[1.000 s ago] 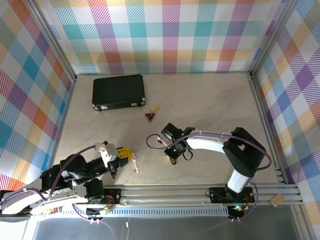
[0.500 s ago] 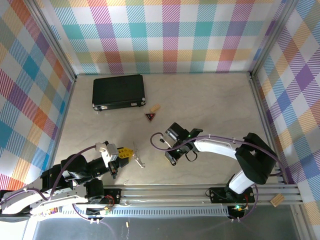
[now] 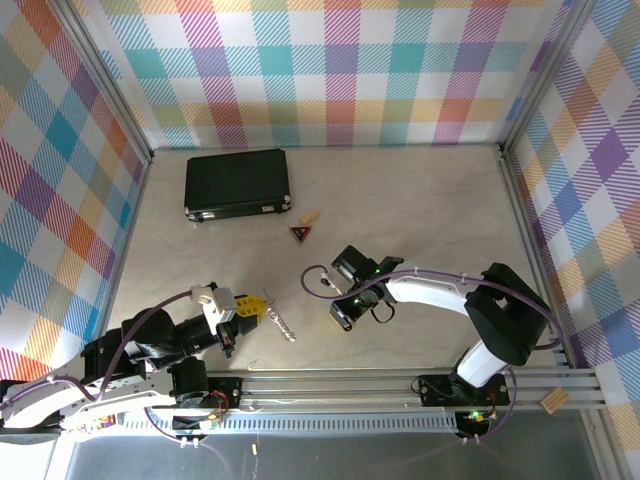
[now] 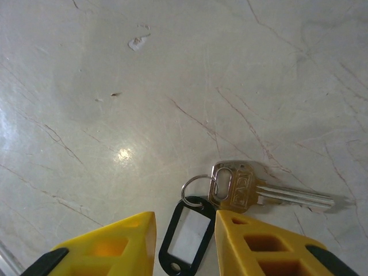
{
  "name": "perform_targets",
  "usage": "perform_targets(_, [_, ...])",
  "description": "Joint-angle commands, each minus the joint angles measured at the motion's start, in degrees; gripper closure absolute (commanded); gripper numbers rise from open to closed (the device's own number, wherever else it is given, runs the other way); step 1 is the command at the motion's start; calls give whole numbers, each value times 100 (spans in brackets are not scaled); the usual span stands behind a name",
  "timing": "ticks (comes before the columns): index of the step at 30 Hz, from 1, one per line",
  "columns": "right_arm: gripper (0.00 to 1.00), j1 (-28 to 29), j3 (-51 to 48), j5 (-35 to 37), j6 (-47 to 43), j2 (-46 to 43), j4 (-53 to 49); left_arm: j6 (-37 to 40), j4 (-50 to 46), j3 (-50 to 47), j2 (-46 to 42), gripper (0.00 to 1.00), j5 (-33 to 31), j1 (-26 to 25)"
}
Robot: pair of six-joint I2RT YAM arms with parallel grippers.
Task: Put the keys on the keyring
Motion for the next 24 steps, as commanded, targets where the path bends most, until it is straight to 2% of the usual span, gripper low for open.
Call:
perform_targets(1, [67,105,232,214,37,137,-147,-8,295,-18,-46,100,-31,-4])
perform_targets(24, [78,506,699,1109,216,703,-423,-6,278,-11,-70,100,-75,-15])
